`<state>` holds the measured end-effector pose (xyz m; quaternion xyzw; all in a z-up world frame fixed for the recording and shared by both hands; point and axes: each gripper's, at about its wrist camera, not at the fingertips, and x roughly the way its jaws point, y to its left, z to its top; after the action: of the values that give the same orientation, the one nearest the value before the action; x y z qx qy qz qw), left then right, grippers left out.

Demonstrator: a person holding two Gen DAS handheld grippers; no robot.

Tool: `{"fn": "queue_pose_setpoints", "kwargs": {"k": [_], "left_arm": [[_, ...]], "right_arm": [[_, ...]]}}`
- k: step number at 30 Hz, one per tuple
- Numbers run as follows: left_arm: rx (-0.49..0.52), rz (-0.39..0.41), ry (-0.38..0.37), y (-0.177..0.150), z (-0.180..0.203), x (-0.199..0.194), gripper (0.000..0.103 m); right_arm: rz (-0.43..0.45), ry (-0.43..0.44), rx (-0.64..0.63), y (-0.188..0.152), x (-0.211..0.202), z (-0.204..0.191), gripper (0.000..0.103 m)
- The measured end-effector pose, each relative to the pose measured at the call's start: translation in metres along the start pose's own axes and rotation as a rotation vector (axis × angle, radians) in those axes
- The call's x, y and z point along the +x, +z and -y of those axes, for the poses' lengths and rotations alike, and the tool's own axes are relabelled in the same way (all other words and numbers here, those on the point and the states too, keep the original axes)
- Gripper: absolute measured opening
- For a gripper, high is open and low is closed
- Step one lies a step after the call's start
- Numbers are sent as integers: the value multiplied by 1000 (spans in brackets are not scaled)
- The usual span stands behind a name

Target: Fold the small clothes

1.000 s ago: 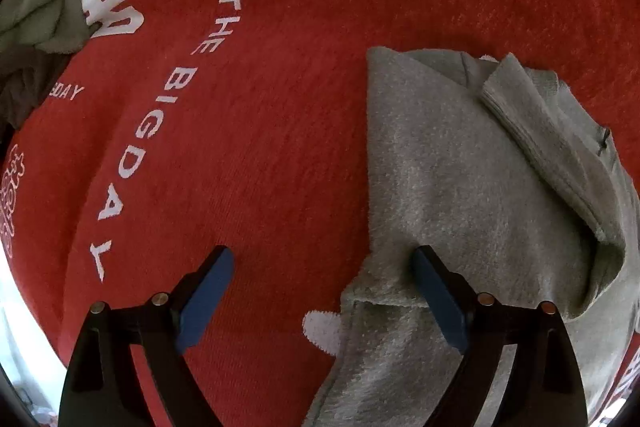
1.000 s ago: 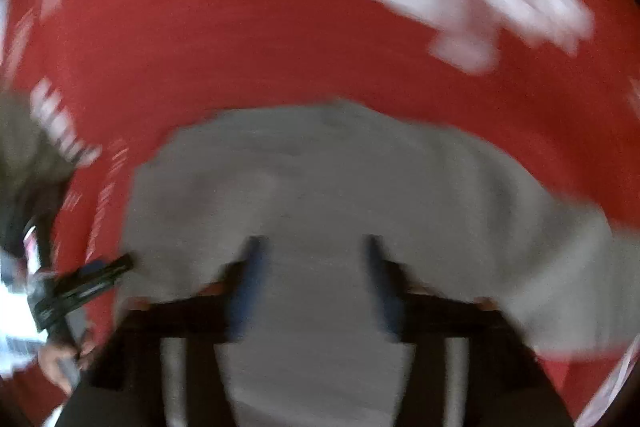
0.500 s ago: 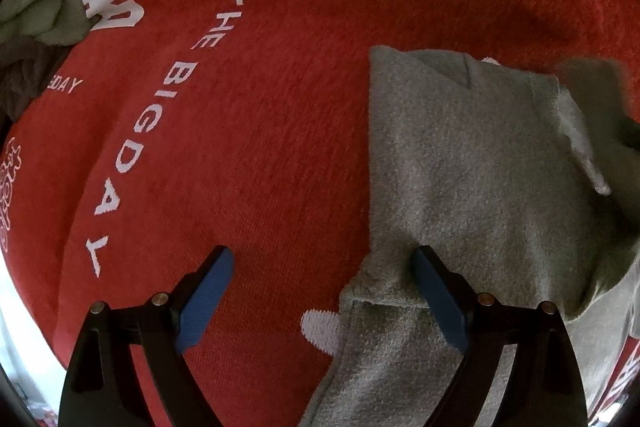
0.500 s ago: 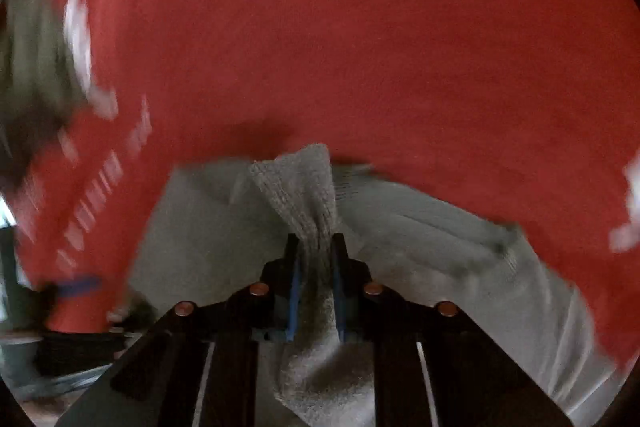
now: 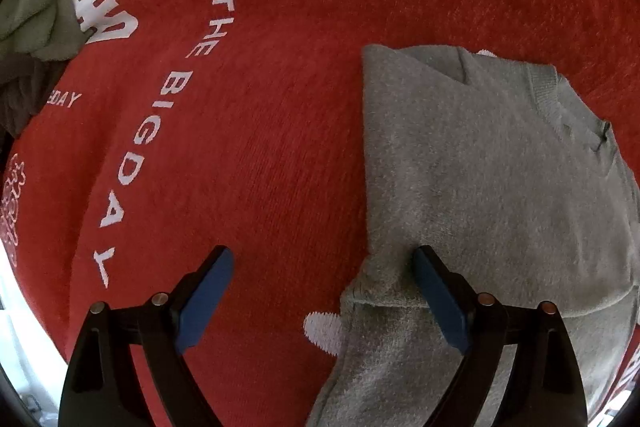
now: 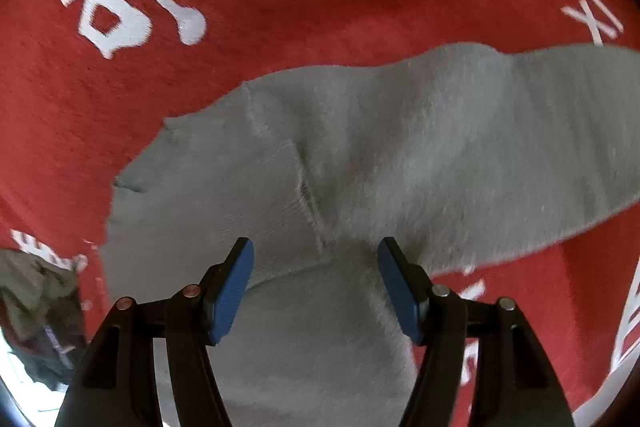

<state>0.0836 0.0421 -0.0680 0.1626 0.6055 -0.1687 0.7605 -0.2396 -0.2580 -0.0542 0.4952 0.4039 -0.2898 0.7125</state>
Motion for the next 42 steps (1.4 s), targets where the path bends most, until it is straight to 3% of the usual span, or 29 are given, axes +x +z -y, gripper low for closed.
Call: {"fn": "queue_pose_setpoints", "kwargs": {"k": [2,4,9,12,18,21,24,26,27,35,42], "left_arm": [[1,-6,3,1,1,-3,92],[9,-4,7,-1,2,-6,92],[-4,-2,-1,-6,-1,-7,92],[-39,-9,-24,-6,-6,-4,92],[-98,-1,-77,-9,-17,1,92],[-91,16,-75,-11,-17,1,92],[-89,19,-82,-12,-17,0,92],[-91,13,-88,-13,-18,-1,92],[-96,8,-90,-13,-19,-2,92],[-96,20,-76,-16,-30,-5,92],[-59,36,-57,-12,-20,-16,92]], "right_arm": [[0,15,-18,-1,-3,-12,69],[-18,64,-114,-4,2,-42,69],[-167,151,-546,-10,46,-168,69],[-249,207,-776,-24,90,-253,68],[-312,225,-1043,-48,192,-388,67],[-321,182,-1131,-49,209,-400,67],[-382,169,-1109,-41,222,-398,60],[-390,151,-1120,-39,226,-401,33],[-408,128,-1141,-42,222,-400,7],[-368,142,-1221,-61,195,-413,6],[-299,68,-1137,-57,215,-411,8]]}}
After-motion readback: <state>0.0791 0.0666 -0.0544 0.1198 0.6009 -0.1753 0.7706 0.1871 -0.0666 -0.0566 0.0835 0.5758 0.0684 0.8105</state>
